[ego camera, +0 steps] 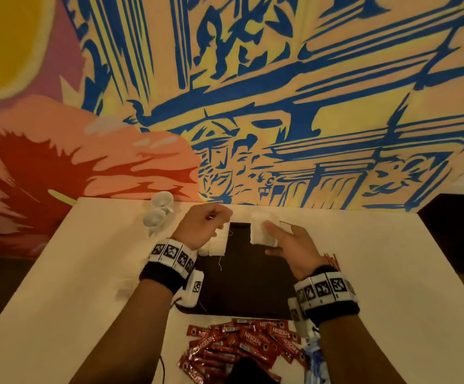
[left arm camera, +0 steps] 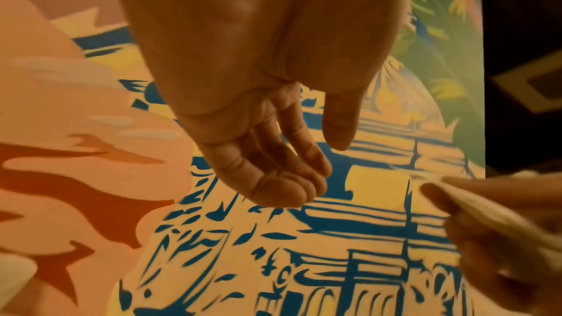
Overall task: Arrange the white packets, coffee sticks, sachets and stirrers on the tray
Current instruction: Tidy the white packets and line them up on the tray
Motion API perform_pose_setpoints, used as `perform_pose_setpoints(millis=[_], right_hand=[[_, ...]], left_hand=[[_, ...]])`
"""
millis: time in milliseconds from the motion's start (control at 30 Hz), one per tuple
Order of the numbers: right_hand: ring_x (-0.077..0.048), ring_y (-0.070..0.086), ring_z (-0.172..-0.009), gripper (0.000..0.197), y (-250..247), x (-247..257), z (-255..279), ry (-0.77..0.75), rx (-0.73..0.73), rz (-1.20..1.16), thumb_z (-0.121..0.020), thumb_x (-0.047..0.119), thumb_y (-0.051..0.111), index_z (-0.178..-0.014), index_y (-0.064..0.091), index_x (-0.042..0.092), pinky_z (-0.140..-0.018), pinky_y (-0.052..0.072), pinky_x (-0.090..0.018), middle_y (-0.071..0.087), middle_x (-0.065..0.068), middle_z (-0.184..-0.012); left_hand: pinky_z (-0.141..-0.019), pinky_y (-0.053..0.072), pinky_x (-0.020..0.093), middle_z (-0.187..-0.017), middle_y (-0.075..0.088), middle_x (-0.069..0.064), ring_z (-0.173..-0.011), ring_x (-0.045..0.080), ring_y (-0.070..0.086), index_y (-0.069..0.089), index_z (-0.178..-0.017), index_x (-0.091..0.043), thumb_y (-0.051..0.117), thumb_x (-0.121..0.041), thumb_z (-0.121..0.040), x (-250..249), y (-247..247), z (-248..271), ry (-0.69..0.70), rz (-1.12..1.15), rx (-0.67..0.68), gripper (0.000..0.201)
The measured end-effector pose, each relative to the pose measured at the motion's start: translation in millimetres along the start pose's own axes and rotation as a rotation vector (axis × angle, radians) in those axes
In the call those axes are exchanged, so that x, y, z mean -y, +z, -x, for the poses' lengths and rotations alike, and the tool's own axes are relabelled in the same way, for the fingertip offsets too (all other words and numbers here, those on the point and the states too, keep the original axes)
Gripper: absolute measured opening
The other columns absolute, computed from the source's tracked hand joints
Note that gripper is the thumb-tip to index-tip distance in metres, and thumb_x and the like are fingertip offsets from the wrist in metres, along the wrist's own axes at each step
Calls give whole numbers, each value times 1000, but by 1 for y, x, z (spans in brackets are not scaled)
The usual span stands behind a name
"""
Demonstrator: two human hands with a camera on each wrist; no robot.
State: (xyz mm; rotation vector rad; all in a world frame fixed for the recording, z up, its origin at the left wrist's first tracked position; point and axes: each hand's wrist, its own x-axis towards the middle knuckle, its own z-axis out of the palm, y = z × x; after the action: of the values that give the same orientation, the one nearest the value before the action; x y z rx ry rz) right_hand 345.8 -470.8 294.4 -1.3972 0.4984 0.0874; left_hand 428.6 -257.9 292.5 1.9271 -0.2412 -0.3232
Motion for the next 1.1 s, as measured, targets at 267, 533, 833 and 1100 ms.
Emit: perform_pose_setpoints(millis=[267, 533, 833, 1100], right_hand=[[-21, 67, -82, 26, -6, 1, 26, -163, 143, 94, -89, 29, 79, -104, 77, 9, -65, 52, -32, 77, -14, -98], [-25, 73, -92, 24, -22, -5, 49, -162, 181, 60, -93, 32, 74, -103, 76, 11, -72, 54, -35, 79, -7, -98], [-18, 72, -96, 30, -34, -13, 67, -122, 398, -30, -91, 22, 74, -119, 72, 11, -75, 58, -30, 77, -7, -112], [-13, 67, -74, 11, -34, -28, 61, -251, 374, 452, -87, 22, 81, -96, 77, 18, -69, 57, -31, 76, 0, -87]], left_hand=[[-74, 57, 32, -84, 73, -5, -82, 12, 68, 71, -99, -25, 71, -29, -92, -22, 40, 72, -14, 161, 99, 9], [-75, 58, 33, -79, 74, 4, -75, 13, 68, 72, -98, -13, 81, -20, -84, -27, 56, 102, -31, 199, -48, 18], [-69, 58, 25, -82, 75, 13, -74, 14, 69, 69, -107, -1, 79, -11, -84, -32, 71, 125, -16, 260, -133, 27], [-79, 58, 27, -106, 75, -2, -94, 12, 71, 70, -112, -20, 79, -14, -84, -31, 59, 135, 2, 167, -52, 30]])
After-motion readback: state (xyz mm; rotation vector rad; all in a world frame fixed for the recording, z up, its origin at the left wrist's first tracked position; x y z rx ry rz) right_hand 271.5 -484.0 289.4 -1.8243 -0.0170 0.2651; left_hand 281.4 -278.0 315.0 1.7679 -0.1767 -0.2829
